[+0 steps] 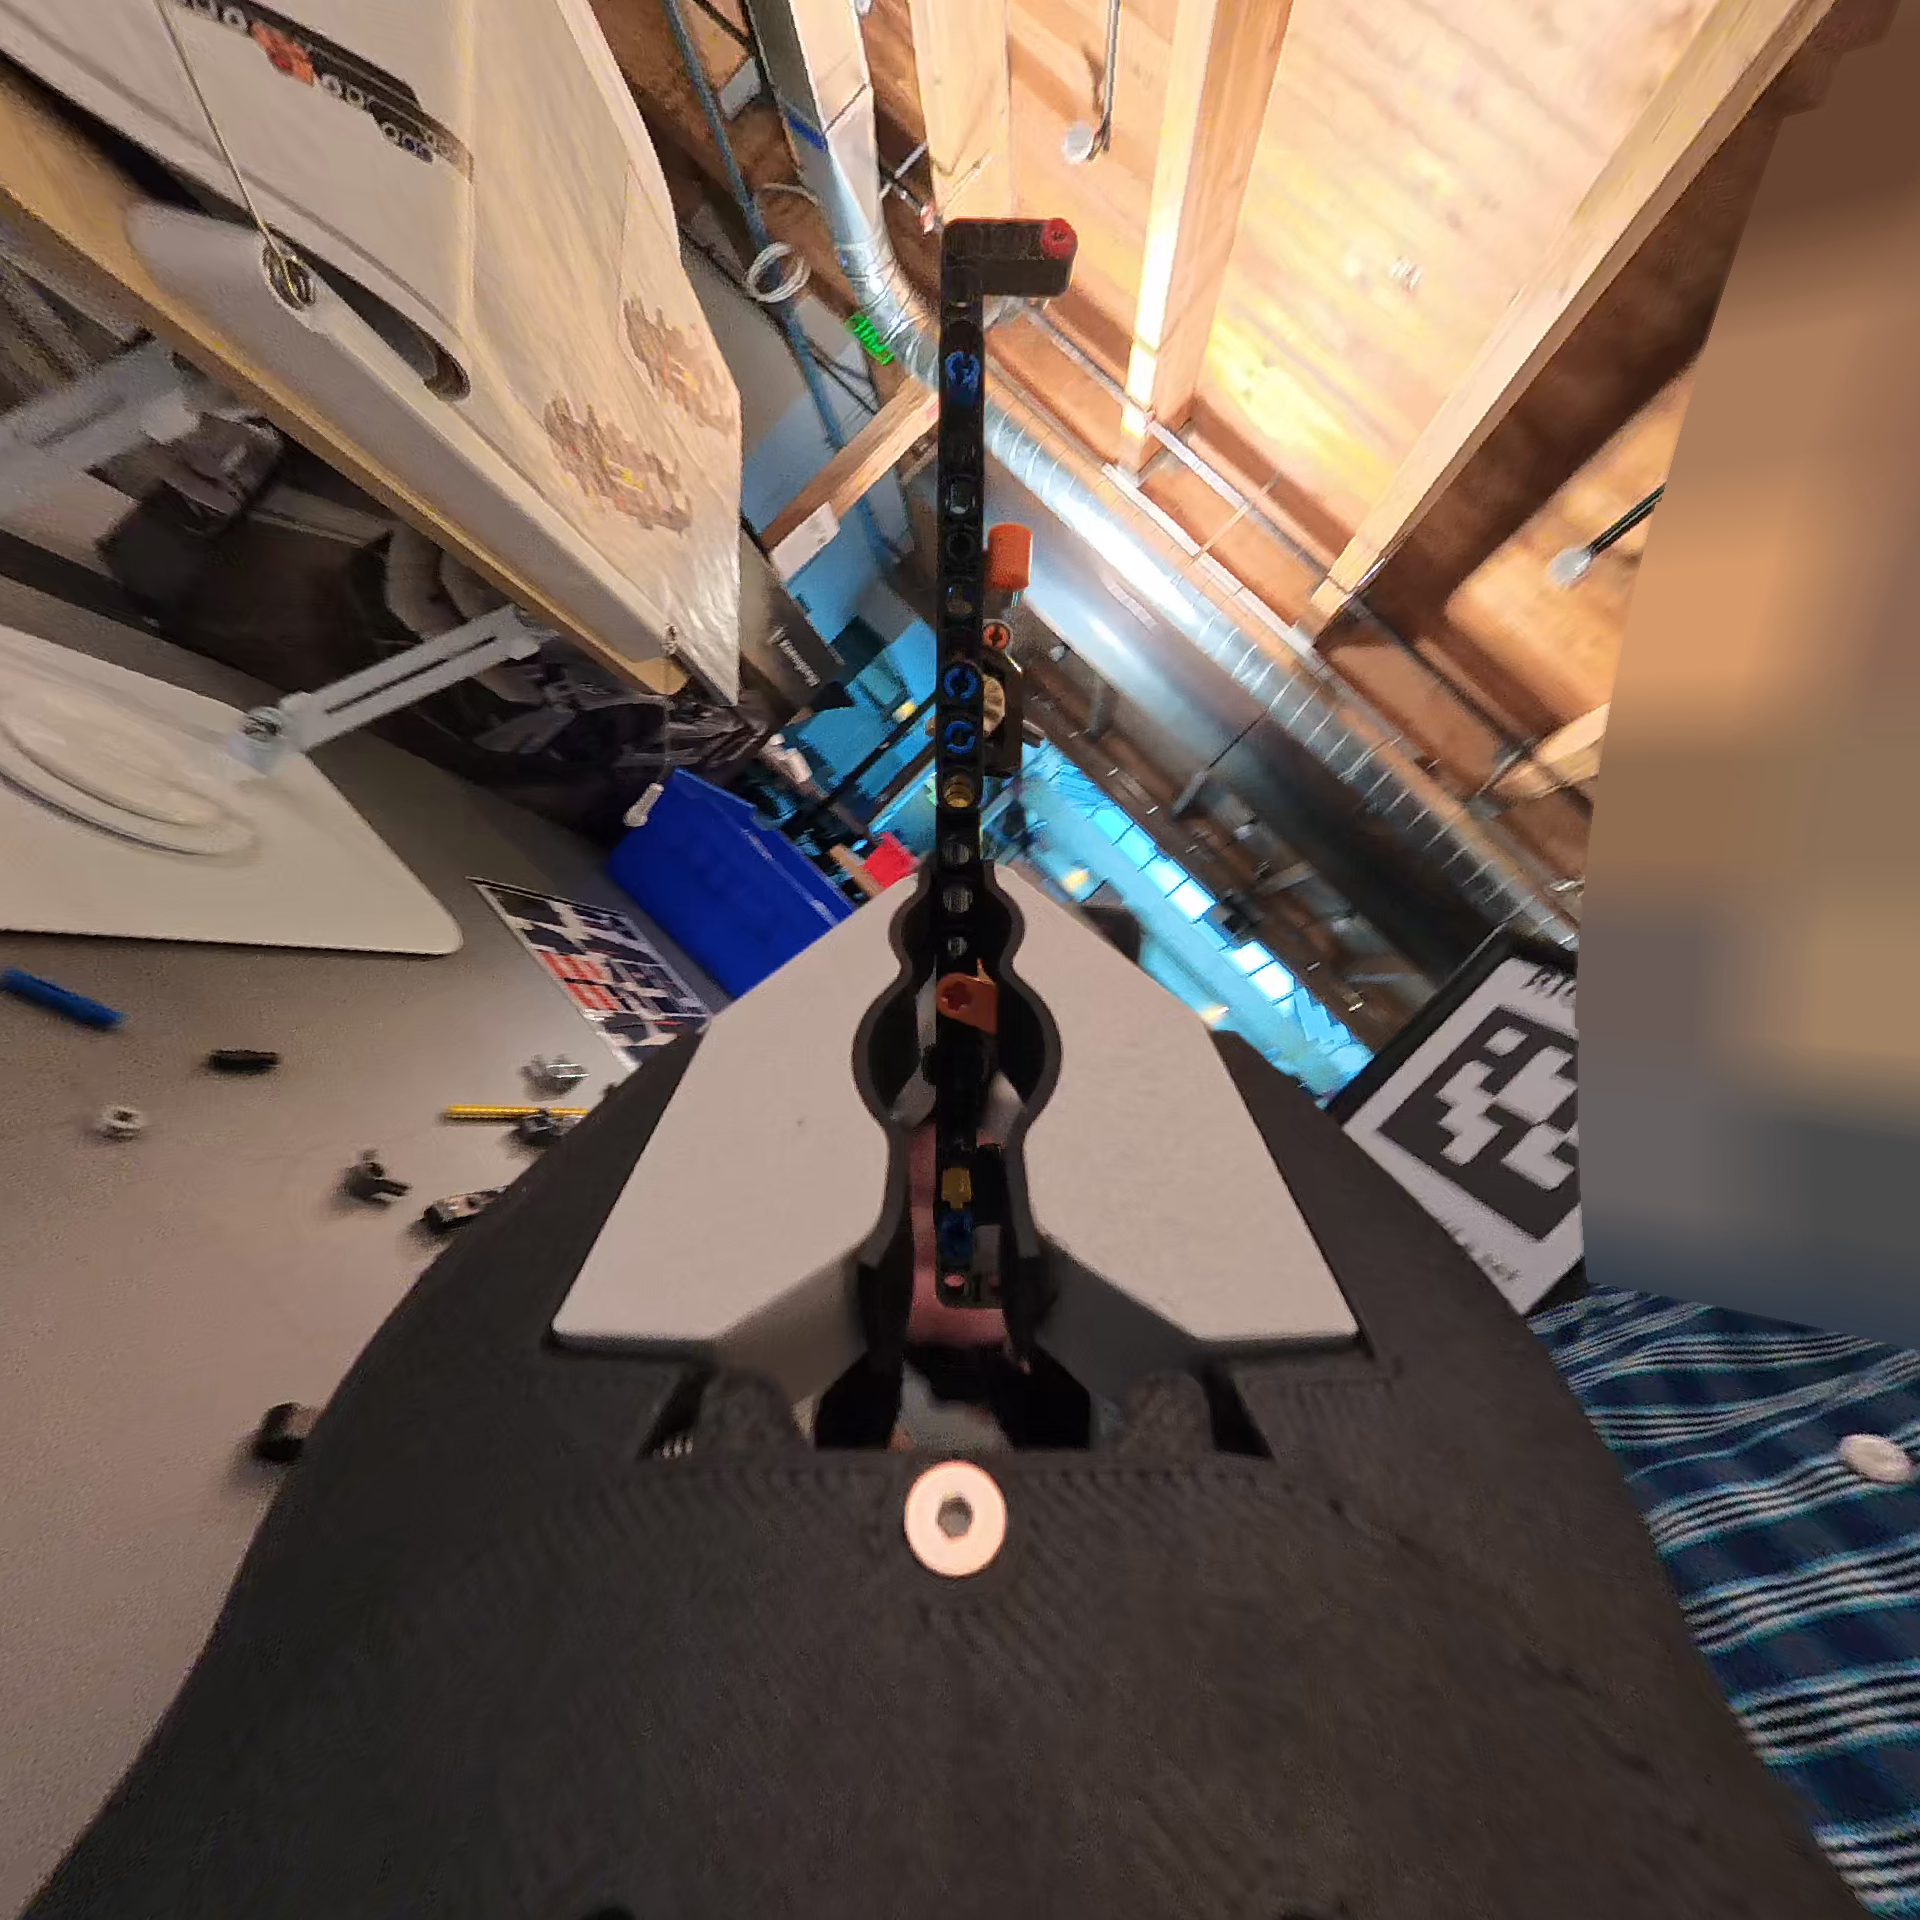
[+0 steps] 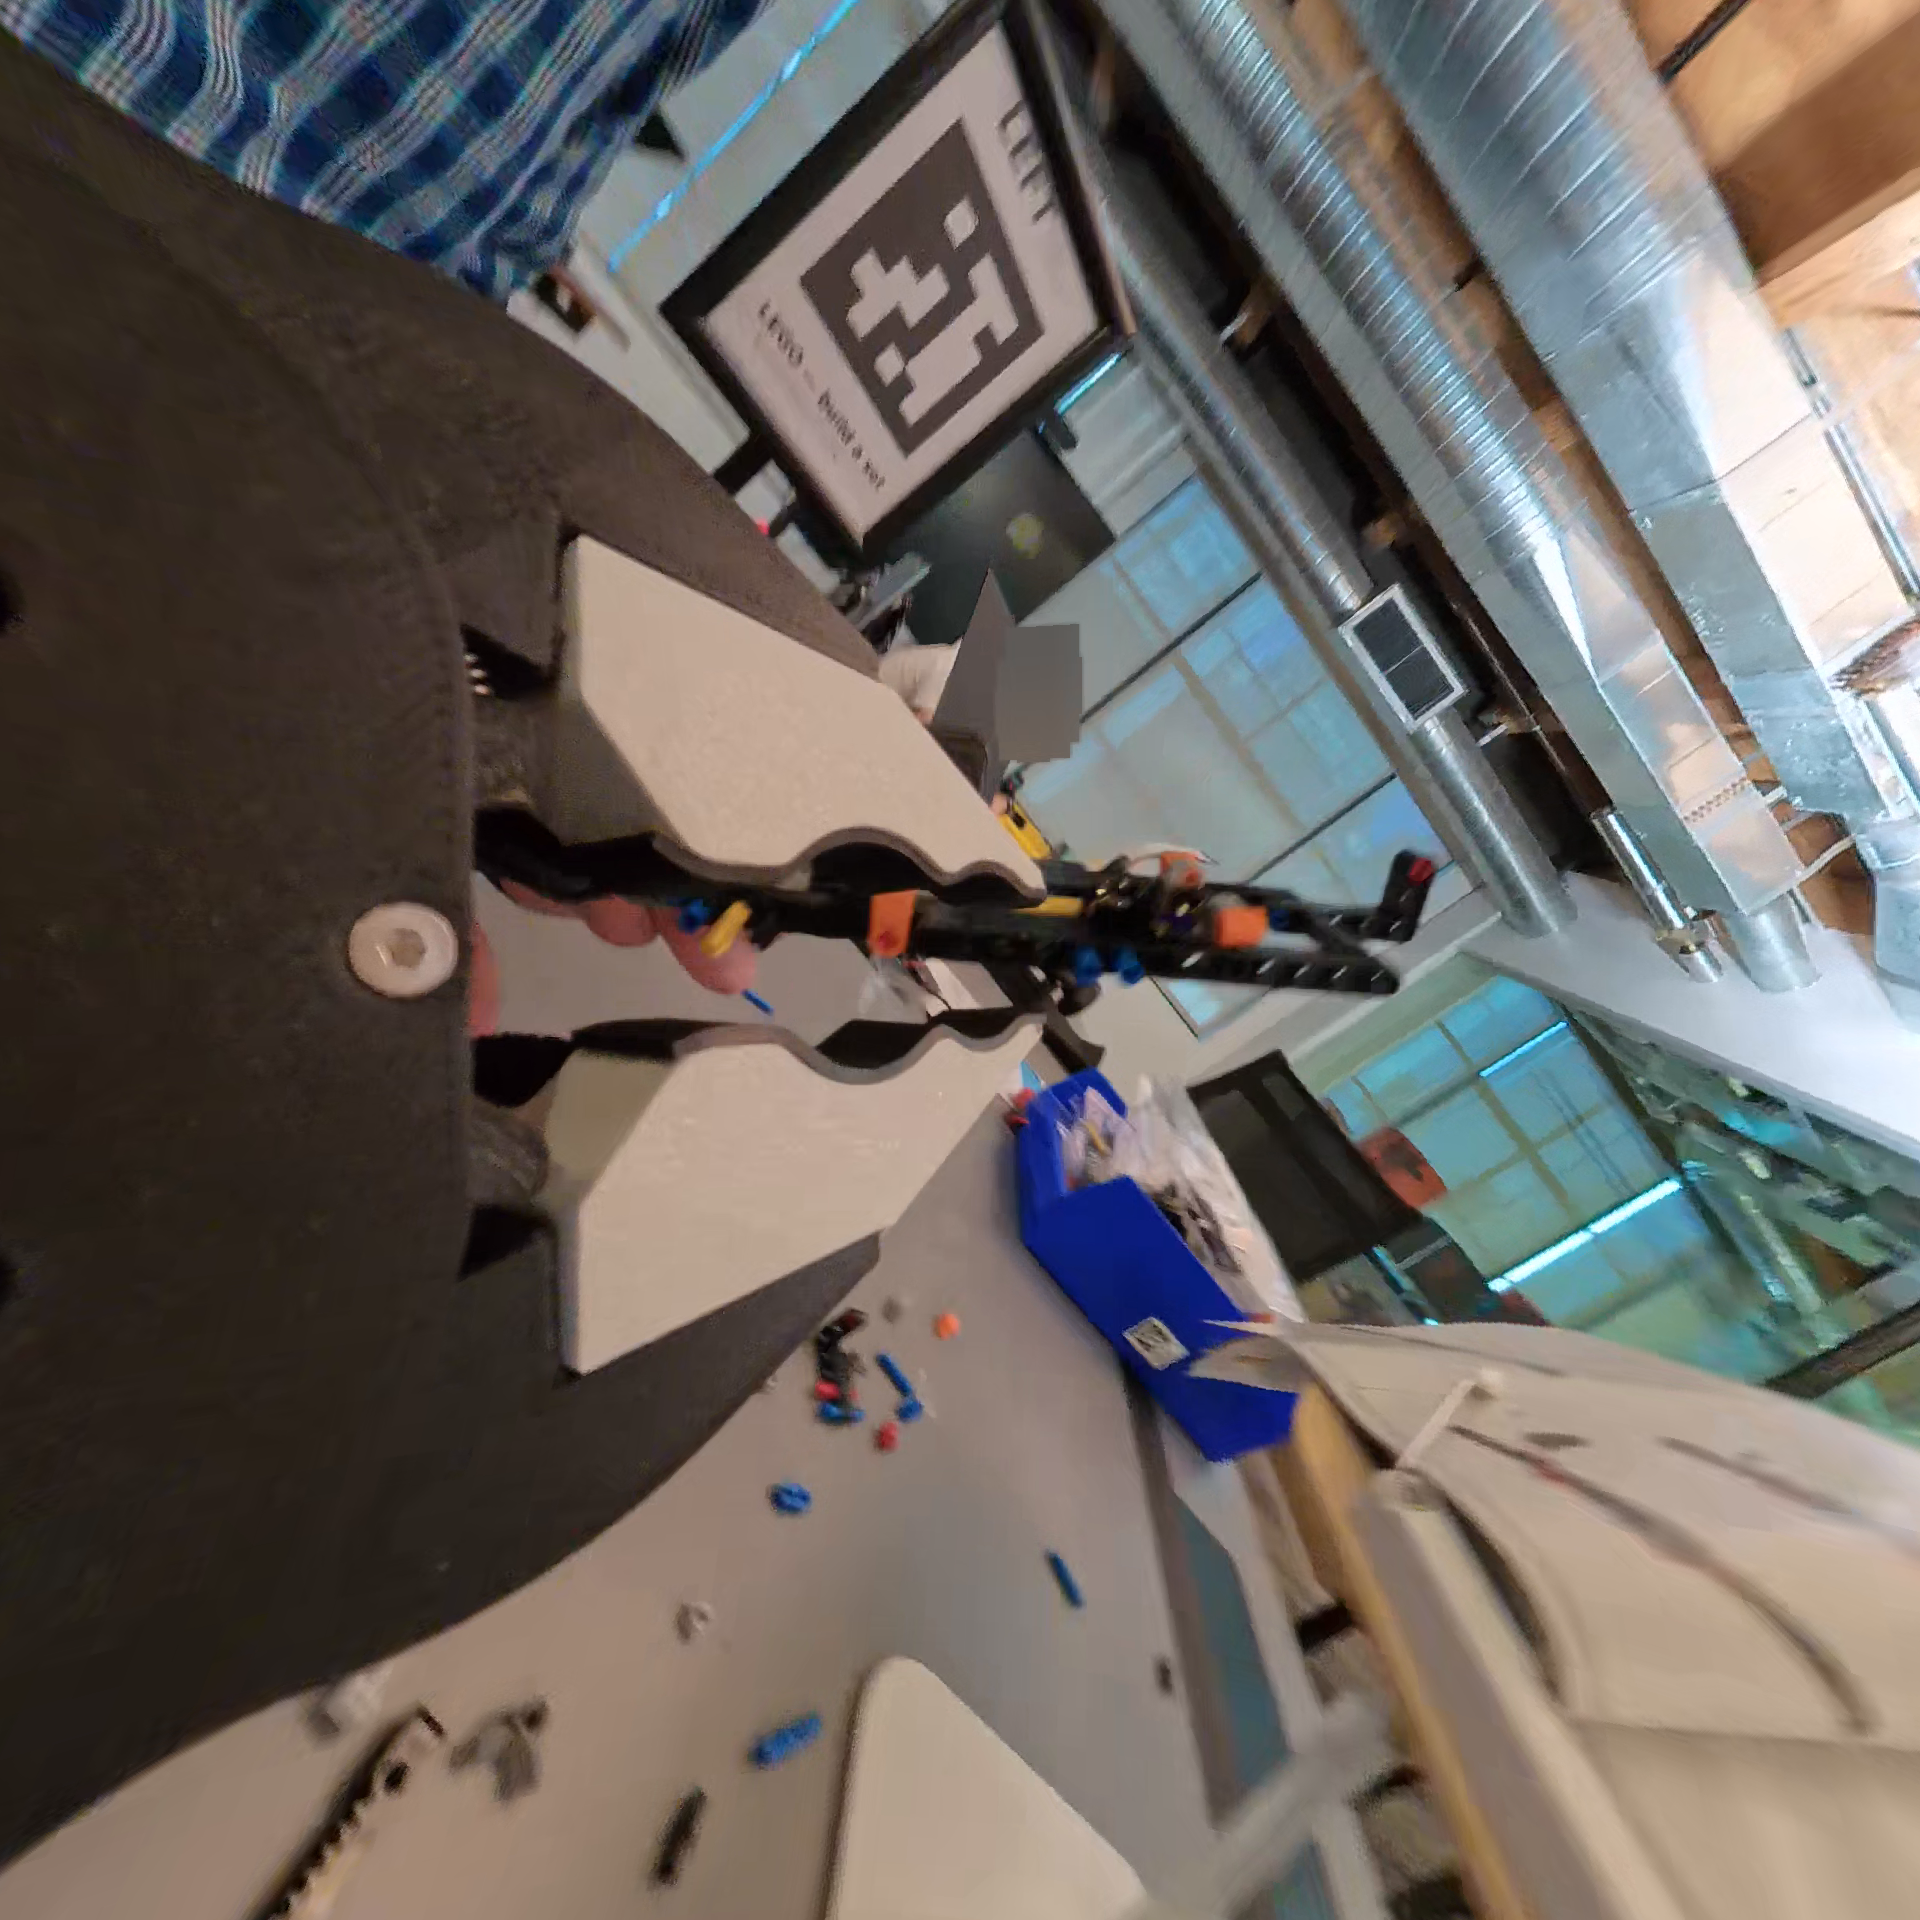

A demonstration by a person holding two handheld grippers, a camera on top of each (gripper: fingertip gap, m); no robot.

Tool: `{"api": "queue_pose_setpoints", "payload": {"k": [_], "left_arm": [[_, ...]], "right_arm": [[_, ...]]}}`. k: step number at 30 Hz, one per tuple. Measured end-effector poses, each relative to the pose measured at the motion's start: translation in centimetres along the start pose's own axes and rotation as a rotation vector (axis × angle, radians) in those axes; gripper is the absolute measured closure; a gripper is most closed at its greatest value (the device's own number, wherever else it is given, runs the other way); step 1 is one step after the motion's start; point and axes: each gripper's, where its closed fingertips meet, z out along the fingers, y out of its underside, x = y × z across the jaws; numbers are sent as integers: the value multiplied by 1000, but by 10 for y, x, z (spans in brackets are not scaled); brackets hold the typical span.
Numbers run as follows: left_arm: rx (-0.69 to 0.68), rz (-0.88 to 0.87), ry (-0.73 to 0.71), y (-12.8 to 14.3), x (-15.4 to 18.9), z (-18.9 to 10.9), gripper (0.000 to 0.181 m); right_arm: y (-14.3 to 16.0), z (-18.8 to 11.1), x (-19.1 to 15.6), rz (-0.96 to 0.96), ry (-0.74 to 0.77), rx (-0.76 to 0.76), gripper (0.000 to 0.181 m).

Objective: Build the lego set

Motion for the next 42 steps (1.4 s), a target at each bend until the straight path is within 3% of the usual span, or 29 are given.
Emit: {"api": "queue_pose_setpoints", "payload": {"k": [6,15,23,27,30,36,42], "left_arm": [[-41,65,-29,8,0,4,176],[-66,90,-39,16,0,7,176],[-73,79,-32,20,0,9,176],[-73,70,-24,20,1,8,176],[-70,61,-10,19,3,9,176],[-81,35,7,23,4,9,176],[-134,276,-108,28,1,13,176]], "right_arm": [[-12,5,-20,-263,36,-33,165],[-3,12,-32,-344,37,-84,166],[20,23,-48,-482,8,-243,159],[-4,17,-47,-502,31,-175,157],[-29,6,-27,-461,126,-111,152],[-38,-4,-7,-374,154,-110,149],[-42,6,-19,-564,215,-193,143]]}}
